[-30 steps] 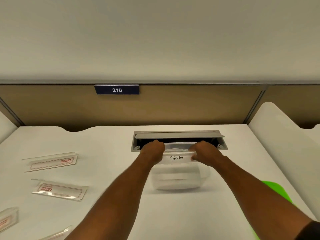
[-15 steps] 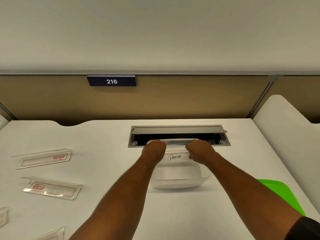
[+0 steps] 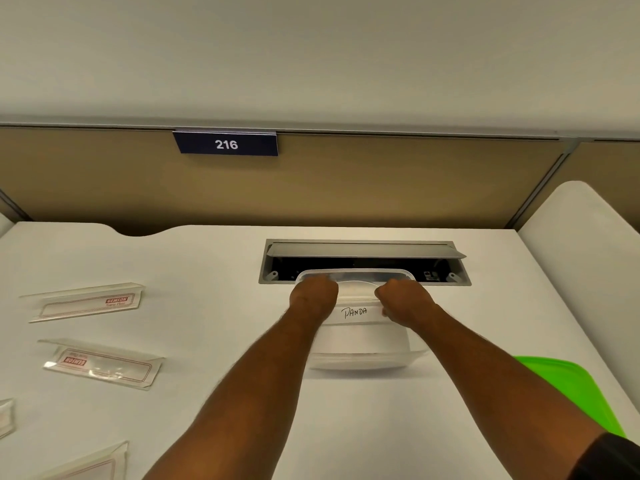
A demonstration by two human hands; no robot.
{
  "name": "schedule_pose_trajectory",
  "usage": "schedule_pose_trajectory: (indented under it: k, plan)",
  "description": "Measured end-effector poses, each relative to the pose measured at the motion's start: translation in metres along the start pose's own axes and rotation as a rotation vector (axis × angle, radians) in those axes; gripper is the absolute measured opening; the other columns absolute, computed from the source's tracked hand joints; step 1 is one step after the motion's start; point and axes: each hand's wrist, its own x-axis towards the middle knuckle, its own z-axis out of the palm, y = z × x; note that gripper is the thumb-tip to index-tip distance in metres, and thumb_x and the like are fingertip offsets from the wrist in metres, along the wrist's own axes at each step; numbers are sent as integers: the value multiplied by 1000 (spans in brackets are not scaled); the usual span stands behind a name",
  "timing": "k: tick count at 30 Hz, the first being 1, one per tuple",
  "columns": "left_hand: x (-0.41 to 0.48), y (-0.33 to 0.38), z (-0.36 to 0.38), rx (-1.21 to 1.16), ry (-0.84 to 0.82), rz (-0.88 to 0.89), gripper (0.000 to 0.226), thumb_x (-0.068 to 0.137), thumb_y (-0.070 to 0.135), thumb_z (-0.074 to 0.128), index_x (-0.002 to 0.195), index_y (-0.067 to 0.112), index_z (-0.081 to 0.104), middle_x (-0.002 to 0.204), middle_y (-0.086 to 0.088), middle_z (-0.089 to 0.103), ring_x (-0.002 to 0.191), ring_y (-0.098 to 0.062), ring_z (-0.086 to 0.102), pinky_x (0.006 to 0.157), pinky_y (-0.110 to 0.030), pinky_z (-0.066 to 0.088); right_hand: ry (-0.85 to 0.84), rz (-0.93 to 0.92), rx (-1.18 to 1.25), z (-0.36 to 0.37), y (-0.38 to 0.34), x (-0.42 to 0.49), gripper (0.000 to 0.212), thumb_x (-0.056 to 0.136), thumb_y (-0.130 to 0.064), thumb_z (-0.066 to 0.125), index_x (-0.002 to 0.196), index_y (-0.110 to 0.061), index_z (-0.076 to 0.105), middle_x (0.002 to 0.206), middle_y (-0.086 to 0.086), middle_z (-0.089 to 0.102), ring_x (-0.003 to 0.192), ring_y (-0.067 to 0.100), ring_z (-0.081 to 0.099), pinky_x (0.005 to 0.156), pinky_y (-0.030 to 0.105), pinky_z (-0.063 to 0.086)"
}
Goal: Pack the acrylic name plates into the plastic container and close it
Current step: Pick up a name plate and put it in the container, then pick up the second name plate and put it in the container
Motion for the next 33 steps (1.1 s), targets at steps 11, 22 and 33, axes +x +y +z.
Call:
schedule_pose_trajectory:
  k: [11, 22, 33]
  plan:
    - [-9, 1, 3, -73, 15, 46, 34, 88, 12, 64, 121, 5, 60, 121, -16, 62, 106, -30, 63, 90, -37, 52, -3, 37, 23, -4, -8, -4, 27, 89, -17, 60, 116, -10, 61, 111, 10, 67, 99, 27, 66, 82, 36, 54]
    - [-75, -37, -41, -272, 383, 144, 40, 97, 19, 42, 136, 12, 47, 138, -7, 54, 122, -27, 53, 91, -39, 49, 373, 65, 173, -104, -88, -6, 21, 90, -17, 48, 102, -10, 62, 101, 10, 66, 93, 30, 63, 71, 36, 48]
    - [-224, -187, -33, -177, 499, -225, 54, 96, 21, 47, 146, 7, 31, 153, -9, 35, 143, -23, 30, 113, -34, 30, 545, -168, 328, -149, -258, -28, 35, 93, -36, 50, 111, -7, 57, 108, 13, 64, 101, 33, 58, 75, 38, 49]
